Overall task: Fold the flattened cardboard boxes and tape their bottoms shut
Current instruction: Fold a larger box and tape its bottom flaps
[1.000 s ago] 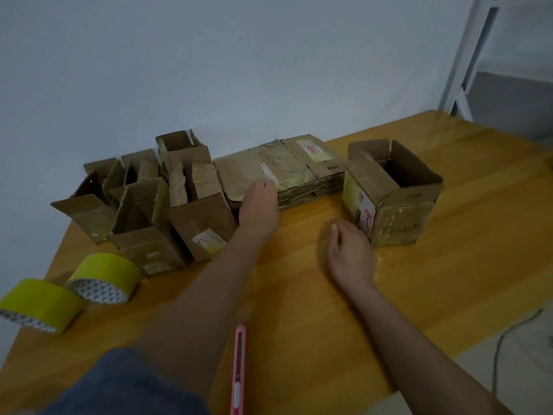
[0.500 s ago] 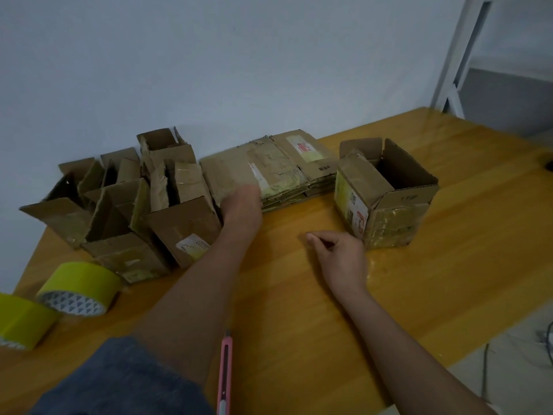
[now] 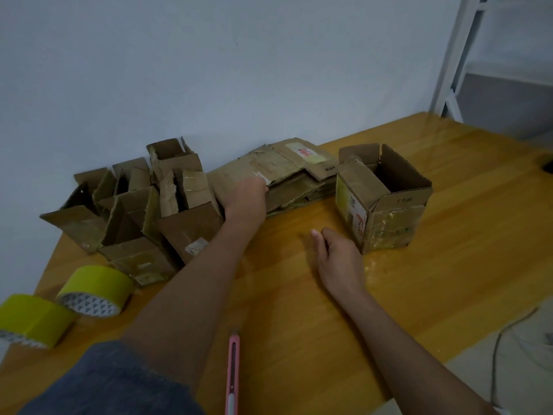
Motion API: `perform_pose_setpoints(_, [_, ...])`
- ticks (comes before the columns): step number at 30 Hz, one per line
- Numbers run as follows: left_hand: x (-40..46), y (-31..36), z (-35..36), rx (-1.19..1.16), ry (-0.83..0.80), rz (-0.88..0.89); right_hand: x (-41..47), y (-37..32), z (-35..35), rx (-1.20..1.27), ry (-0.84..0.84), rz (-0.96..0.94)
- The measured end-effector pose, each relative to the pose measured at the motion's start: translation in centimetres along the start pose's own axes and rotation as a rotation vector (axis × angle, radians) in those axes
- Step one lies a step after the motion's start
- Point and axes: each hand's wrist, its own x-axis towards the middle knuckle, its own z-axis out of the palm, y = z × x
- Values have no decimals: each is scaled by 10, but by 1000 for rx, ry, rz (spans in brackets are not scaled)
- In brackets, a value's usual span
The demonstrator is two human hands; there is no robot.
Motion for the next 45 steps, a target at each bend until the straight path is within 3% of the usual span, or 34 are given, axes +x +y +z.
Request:
perform_pose_setpoints(3, [-7, 2, -15, 21, 158, 55, -3, -2, -1, -44, 10, -54])
perform_pose_setpoints(11, [-28, 10, -88, -294, 488, 32, 4, -60, -30, 107, 31, -74])
perform_pose_setpoints(19, [-82, 17, -164, -596, 632, -27, -3, -126, -77, 331, 31, 108])
perform_pose_setpoints(30, [-171, 12, -218, -885, 512, -65, -60, -161, -154, 612, 383, 23])
perform_pose_setpoints(34, [-194, 8, -222, -949, 375, -79, -75, -165, -176, 624, 454, 13])
perform_pose_setpoints(40, [-230, -28, -222, -1217, 369, -32, -89, -182, -187, 616, 301, 43])
perform_pose_setpoints(45, [-258, -73, -213, -1245, 359, -79, -95, -195, -165, 613, 82, 89])
